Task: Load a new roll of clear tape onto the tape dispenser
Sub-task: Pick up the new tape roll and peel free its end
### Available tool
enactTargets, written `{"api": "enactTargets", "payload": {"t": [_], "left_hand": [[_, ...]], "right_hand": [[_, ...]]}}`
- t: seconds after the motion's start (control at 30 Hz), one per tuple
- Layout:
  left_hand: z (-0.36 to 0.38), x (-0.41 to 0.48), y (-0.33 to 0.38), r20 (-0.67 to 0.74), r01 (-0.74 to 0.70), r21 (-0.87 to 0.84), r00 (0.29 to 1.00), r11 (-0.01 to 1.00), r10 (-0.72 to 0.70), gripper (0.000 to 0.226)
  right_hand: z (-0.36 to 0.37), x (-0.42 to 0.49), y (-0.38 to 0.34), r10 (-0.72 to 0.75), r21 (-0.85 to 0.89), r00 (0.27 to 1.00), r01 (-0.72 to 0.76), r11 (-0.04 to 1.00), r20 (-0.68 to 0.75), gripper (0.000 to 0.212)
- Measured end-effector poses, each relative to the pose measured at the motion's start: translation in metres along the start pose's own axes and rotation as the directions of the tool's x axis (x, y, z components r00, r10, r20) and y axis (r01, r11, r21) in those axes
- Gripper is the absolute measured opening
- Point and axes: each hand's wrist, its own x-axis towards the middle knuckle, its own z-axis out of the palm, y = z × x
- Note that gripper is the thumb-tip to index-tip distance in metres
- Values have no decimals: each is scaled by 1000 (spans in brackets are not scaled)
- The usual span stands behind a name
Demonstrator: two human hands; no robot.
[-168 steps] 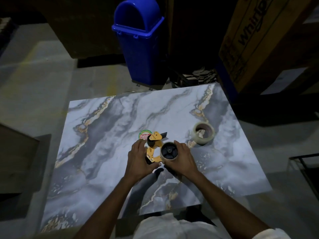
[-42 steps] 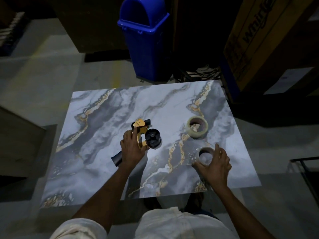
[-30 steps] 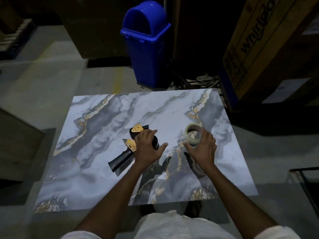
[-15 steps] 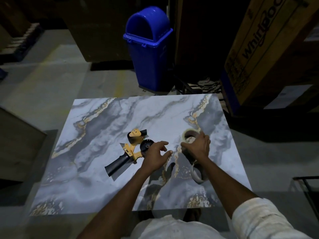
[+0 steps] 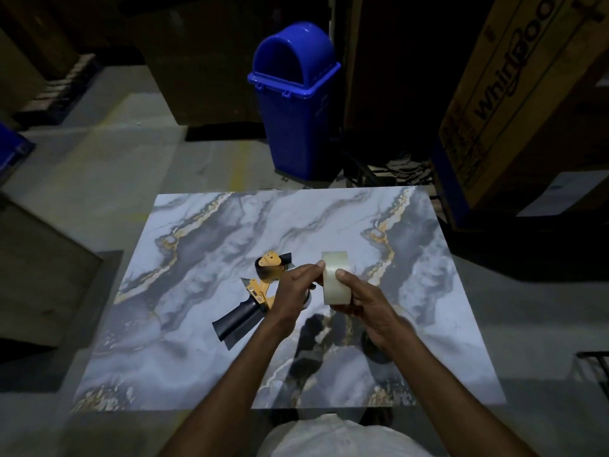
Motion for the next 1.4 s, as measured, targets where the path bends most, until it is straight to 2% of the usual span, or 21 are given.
{"api": "enactTargets", "payload": {"t": [0.23,0.3,0.37,0.47,0.57,0.73,0.83,0.9,0.93,1.0,1.07,1.13,1.23,1.4], "left_hand": [[6,-9,12,-36,47,-47,998,998,-49,24],[10,-8,16,-58,81,-97,995,992,-87,26],[12,-7,17,-85,98,-142,990,985,-111,33],[12,-7,21,-118,126,-181,982,975,-149,32],[11,-6,23,-138,155,-246,971,957,-193,25],[11,-5,28,-113,164,-233,974,959,-194,28],[8,-5,34,-93,149,-218,981,965,-172,28],[5,-5,36,-77,136,-250,984,959,-160,31],[4,-5,35,-69,134,-260,985,956,-156,32],[2,-7,37,-54,144,-286,985,947,-166,32],[1,-8,38,-44,149,-342,984,928,-174,29],[-1,-7,35,-43,143,-425,983,894,-178,27],[-4,-4,27,-53,141,-530,979,836,-198,27],[-3,-2,21,-62,176,-588,963,789,-261,40]], "right_hand": [[7,-3,-4,-14,-35,1000,14,999,-10,54],[10,-1,-2,-28,-96,998,22,995,-64,60],[13,1,1,-124,-201,974,85,976,-190,65],[17,-2,-2,-343,-365,896,231,902,-280,30],[19,-4,-8,-366,-343,902,277,898,-229,11],[14,3,-15,-282,-252,950,243,937,-133,16],[11,8,-20,-344,-321,937,307,896,-65,16],[10,7,-22,-432,-441,902,386,811,-5,17],[9,6,-20,-508,-531,861,447,720,38,18],[3,6,-14,-677,-690,719,570,445,158,19],[-3,10,-6,-768,-758,572,626,183,287,21],[-8,15,3,-793,-779,482,627,15,372,24],[-11,17,13,-796,-779,450,625,-42,404,28],[-18,23,23,-767,-788,489,615,-35,415,28]]}}
